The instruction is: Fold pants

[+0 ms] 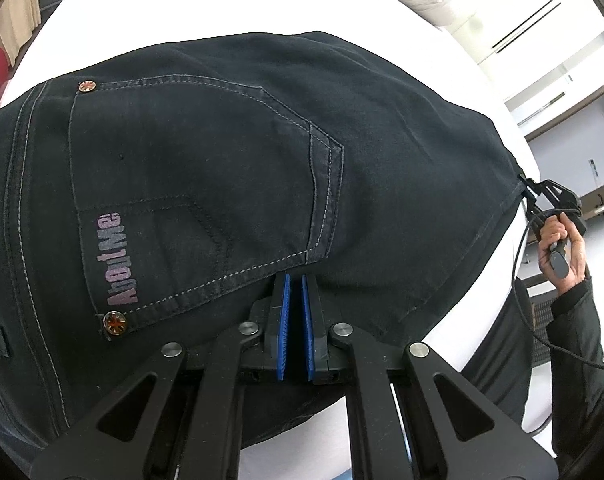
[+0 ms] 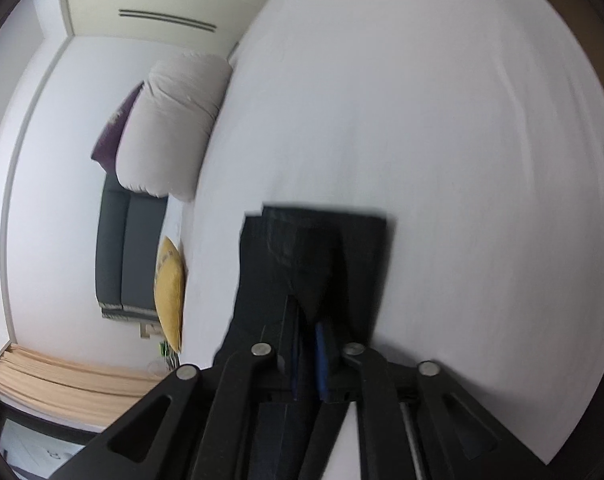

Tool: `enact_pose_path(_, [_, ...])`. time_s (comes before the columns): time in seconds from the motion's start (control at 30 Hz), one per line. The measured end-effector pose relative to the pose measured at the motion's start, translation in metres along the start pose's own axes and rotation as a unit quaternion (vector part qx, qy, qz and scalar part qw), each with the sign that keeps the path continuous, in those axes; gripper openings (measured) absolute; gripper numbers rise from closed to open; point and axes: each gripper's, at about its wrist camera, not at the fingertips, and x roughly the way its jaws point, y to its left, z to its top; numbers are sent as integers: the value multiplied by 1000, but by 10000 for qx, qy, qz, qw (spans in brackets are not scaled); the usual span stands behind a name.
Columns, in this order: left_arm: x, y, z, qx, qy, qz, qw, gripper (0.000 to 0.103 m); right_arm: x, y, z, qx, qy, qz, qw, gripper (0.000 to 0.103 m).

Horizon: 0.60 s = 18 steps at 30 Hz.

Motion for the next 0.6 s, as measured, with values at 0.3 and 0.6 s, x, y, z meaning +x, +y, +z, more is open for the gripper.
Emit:
enact_pose_path(0.3, [0,7,-3,-38,-21,-28,10000,6,24,-17,31,753,131,755,9942,12])
enact_pose_path(0.6, [0,9,-2,-45,-48,-64,10000,6,-6,4,29,129,-669,211,9975,9])
